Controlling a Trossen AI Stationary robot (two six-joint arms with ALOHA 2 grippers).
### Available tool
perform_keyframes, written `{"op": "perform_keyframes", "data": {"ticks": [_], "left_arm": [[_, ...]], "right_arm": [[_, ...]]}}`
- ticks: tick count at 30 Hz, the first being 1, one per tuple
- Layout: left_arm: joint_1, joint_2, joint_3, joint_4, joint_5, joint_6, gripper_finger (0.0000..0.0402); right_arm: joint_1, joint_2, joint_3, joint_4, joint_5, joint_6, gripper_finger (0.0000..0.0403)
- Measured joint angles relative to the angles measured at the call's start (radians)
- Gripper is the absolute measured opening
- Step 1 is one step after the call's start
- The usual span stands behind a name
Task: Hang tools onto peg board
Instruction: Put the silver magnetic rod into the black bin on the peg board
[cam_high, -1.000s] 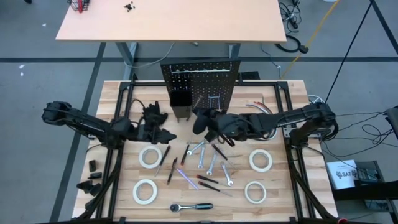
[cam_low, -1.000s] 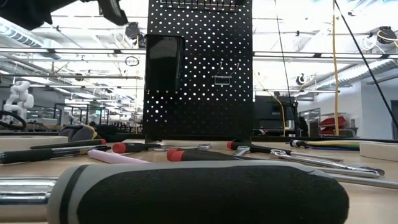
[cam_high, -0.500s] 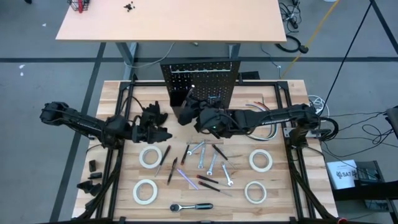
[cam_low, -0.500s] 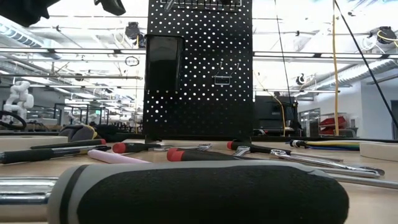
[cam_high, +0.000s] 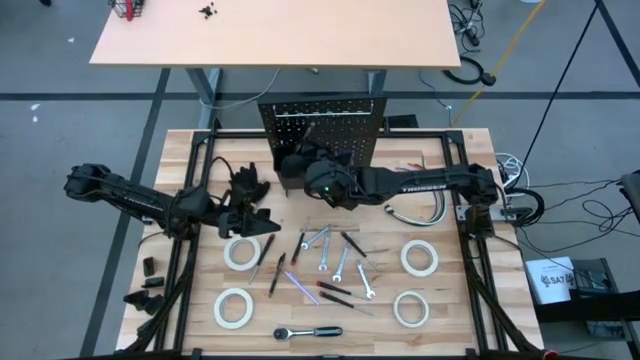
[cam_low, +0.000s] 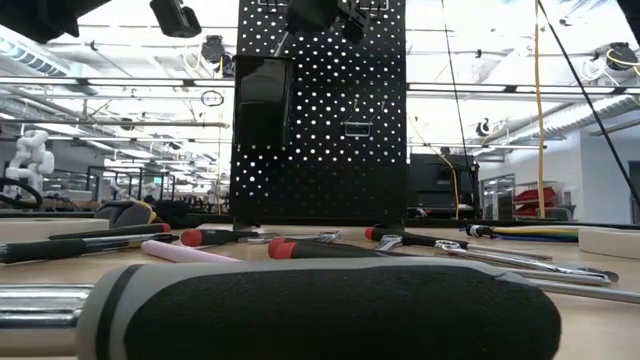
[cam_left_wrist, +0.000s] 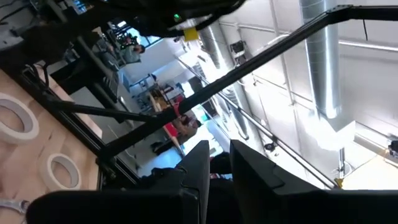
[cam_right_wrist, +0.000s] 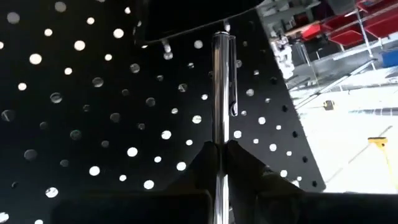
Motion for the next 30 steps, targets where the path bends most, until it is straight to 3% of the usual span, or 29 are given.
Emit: {"op": "perform_keyframes", "data": {"ticks": [7, 12, 21, 30], "left_arm": [[0.000, 0.000, 0.000, 0.001, 0.023, 0.001, 0.0066], [0.001, 0.000, 0.000, 0.001, 0.027, 0.001, 0.0066], [0.001, 0.000, 0.000, 0.001, 0.035, 0.006, 0.0066], [0.001, 0.000, 0.000, -0.001, 0.035, 0.014, 0.0066]], "right_arm": [[-0.006, -0.001, 0.000, -0.020, -0.006, 0.006, 0.0012], [-0.007, -0.003, 0.001, -0.105, -0.078, 0.088, 0.0028], [-0.002, -0.003, 0.000, -0.125, -0.166, 0.218, 0.0092], [-0.006, -0.003, 0.000, -0.125, -0.166, 0.266, 0.0154]]}}
